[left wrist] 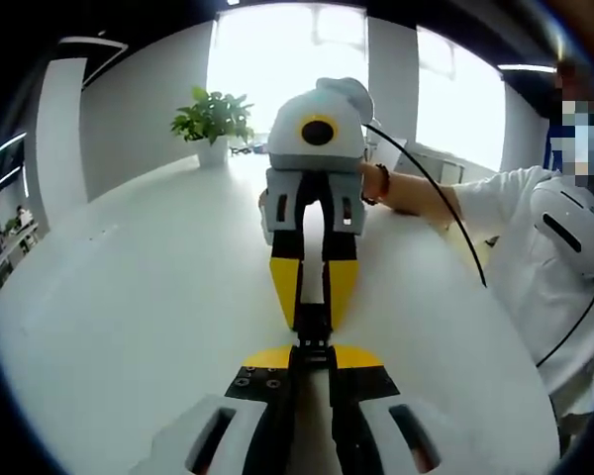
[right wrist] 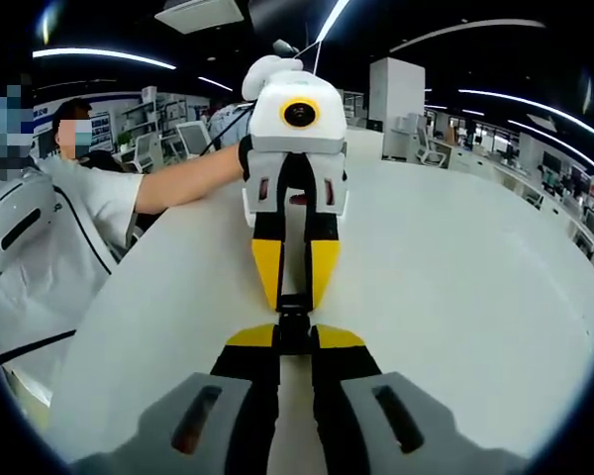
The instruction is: Snap the two parts of the plastic buckle together until the buckle closes and remains connected.
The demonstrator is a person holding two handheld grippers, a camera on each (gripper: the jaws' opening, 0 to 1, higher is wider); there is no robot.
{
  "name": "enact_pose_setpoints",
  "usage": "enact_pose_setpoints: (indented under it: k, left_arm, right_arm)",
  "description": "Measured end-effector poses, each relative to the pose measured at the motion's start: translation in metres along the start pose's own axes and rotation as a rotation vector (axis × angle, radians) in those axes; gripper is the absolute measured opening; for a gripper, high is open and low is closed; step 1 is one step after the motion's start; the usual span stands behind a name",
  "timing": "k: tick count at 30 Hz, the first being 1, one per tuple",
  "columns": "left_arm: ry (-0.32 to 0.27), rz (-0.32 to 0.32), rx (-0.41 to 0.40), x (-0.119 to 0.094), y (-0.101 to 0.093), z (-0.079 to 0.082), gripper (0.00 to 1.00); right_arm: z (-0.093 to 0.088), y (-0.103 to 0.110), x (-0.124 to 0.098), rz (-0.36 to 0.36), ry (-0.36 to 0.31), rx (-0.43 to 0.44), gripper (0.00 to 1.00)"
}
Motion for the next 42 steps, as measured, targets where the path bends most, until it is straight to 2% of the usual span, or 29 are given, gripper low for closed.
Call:
enact_pose_setpoints:
  k: [13, 19, 25, 34, 37, 42]
  left_arm:
    - [0.007, 0.004, 0.012, 0.0021, -0.0015, 0.0002, 0.07]
    - [0.010, 0.008, 0.007, 0.0030, -0.0038, -0.0003, 0.07]
    - [0.007, 0.014, 0.000, 0.0003, 0.0017, 0.0003, 0.07]
    - [-0.013, 0.004, 0.011, 0.0032, -0.0020, -0.0012, 0.07]
    - [-0.005, 0.014, 0.004, 0.0039, -0.0007, 0.0004, 0.07]
    - [-0.043, -0.001, 0.006, 0.0032, -0.0010, -0.0042, 0.08]
  right_arm:
    - [0.0005, -0.0049, -0.0008, -0.002, -0.006, 0.000, 0.09]
    - [0.0003, -0.0003, 0.0005, -0.005, -0.001, -0.002, 0.09]
    - [0.0004, -0.0008, 0.0016, -0.015, 0.002, -0.002, 0.09]
    - [0.0003, 0.0022, 0.0060, -0.009, -0.009, 0.002, 0.09]
    - [0.0015, 0.0000, 0.0061, -0.009, 0.015, -0.015, 0.09]
    - [-0.0016, -0.0022, 0.0049, -0.009, -0.009, -0.018, 0.10]
Point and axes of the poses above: the point that each gripper's makers call its tool centre point, and the gripper's own axes: x roughly forward along the fingers, y roughly to its left, z roughly out of its top, the point moved 8 cm from there along -x, roughly backward along the fingers, and after that the axes turned 14 degrees about -y, right-handed, at the moved point
